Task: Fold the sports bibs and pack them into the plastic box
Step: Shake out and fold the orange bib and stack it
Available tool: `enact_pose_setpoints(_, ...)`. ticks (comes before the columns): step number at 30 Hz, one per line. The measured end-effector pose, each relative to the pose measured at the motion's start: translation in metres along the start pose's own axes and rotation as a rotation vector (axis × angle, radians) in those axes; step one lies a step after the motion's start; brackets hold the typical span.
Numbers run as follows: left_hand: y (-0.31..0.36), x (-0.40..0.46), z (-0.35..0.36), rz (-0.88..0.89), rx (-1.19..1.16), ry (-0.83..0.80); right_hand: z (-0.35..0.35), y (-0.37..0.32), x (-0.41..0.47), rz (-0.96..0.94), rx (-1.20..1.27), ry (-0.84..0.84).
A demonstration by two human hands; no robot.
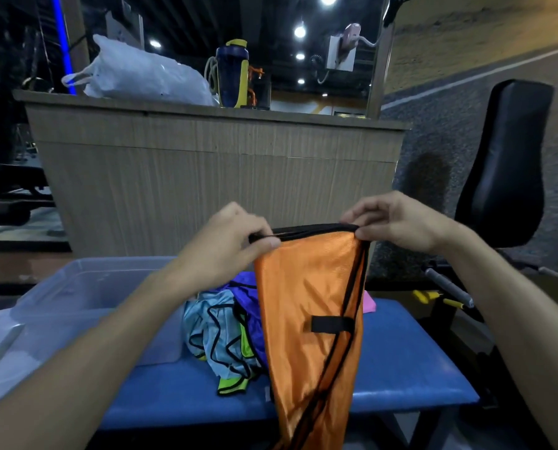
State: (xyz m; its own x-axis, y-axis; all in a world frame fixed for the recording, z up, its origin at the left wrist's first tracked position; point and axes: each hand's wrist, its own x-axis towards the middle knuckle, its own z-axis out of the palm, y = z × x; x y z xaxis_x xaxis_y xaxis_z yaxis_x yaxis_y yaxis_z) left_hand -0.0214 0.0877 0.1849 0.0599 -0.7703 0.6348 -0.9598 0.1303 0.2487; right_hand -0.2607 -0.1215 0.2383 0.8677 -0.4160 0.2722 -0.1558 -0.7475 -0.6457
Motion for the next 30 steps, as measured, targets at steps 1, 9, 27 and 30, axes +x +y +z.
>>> enact_pose_setpoints(1, 0.008, 0.010, -0.012, 0.056, 0.081, -0.037, 0.005, 0.008, 0.000, 0.026, 0.052, 0.033)
enact_pose_setpoints(9, 0.048, 0.053, -0.052, 0.186, 0.511, -0.305, 0.046, 0.041, -0.005, 0.115, 0.274, 0.068)
enact_pose_setpoints(27, 0.041, 0.036, -0.031, -0.056, 0.694, -0.393, 0.040, 0.027, -0.019, 0.119, 0.488, 0.081)
enact_pose_setpoints(30, 0.039, 0.037, -0.027, -0.055, 0.557, -0.308, 0.035, 0.034, -0.024, 0.150, 0.458, 0.115)
